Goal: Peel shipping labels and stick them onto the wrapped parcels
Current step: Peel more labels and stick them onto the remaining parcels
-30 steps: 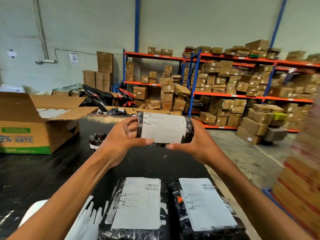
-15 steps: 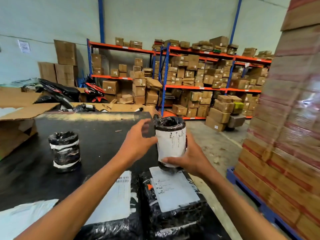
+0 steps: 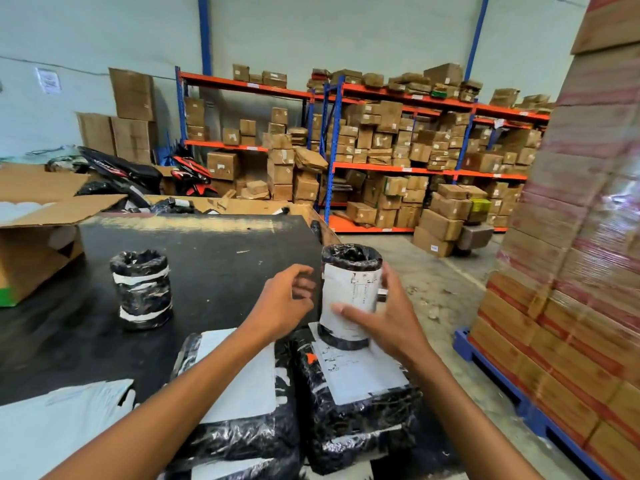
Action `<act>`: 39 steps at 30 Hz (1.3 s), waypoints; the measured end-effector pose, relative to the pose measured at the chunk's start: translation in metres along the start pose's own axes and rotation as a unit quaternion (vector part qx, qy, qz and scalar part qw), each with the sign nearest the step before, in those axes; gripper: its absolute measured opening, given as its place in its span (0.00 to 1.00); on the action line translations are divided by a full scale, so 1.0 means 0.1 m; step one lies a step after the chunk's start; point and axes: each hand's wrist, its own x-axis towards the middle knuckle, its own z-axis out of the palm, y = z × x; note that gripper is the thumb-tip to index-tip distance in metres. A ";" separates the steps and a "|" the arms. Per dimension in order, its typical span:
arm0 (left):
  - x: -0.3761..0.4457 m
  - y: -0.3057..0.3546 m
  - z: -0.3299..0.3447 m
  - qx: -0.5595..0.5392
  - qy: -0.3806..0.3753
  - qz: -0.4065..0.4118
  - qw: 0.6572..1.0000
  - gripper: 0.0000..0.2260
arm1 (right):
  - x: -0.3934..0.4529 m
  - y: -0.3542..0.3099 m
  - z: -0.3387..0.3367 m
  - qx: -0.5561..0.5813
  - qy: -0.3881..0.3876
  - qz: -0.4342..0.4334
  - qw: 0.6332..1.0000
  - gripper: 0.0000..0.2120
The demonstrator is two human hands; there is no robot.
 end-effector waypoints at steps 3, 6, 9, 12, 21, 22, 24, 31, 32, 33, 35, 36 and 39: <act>-0.24 0.06 -0.32 -0.041 0.047 0.009 0.998 0.16 | -0.11 -0.39 0.09 0.013 0.166 -0.126 0.978 0.26; -0.55 0.00 -0.75 -0.051 0.113 0.012 0.992 0.12 | -0.20 -0.78 0.44 0.063 0.138 -0.217 0.964 0.08; -0.90 -0.25 -1.21 -0.011 0.211 -0.016 0.977 0.10 | -0.31 -1.05 1.06 0.078 -0.009 -0.210 0.975 0.03; -1.27 -0.61 -1.60 0.058 0.320 -0.063 0.944 0.06 | -0.41 -1.27 1.73 0.047 -0.182 -0.151 0.970 0.05; -2.03 -1.71 -2.00 0.281 0.320 -0.312 0.849 0.17 | -0.89 -1.49 2.77 -0.262 -0.458 -0.088 0.845 0.16; -2.06 -1.79 -2.00 0.276 0.322 -0.321 0.846 0.17 | -0.94 -1.45 2.80 -0.276 -0.470 -0.088 0.834 0.18; -2.07 -1.89 -1.99 0.232 0.340 -0.336 0.847 0.16 | -1.00 -1.36 2.86 -0.288 -0.474 -0.097 0.826 0.18; -2.06 -1.97 -2.06 0.128 0.393 -0.308 0.857 0.15 | -1.08 -1.28 2.85 -0.303 -0.468 -0.101 0.824 0.18; -2.06 -1.96 -2.08 0.140 0.393 -0.298 0.859 0.15 | -1.07 -1.27 2.86 -0.303 -0.465 -0.099 0.826 0.18; -2.08 -1.94 -2.11 0.155 0.394 -0.291 0.858 0.14 | -1.07 -1.26 2.86 -0.302 -0.463 -0.095 0.828 0.17; -2.09 -1.87 -2.15 0.166 0.410 -0.274 0.854 0.11 | -1.05 -1.26 2.87 -0.290 -0.450 -0.090 0.840 0.15; -2.09 -1.82 -2.16 0.145 0.421 -0.262 0.856 0.10 | -1.04 -1.25 2.87 -0.270 -0.432 -0.091 0.855 0.12; -2.08 -1.58 -2.24 -0.011 0.431 -0.218 0.876 0.09 | -0.96 -1.25 2.84 -0.150 -0.332 -0.091 0.927 0.13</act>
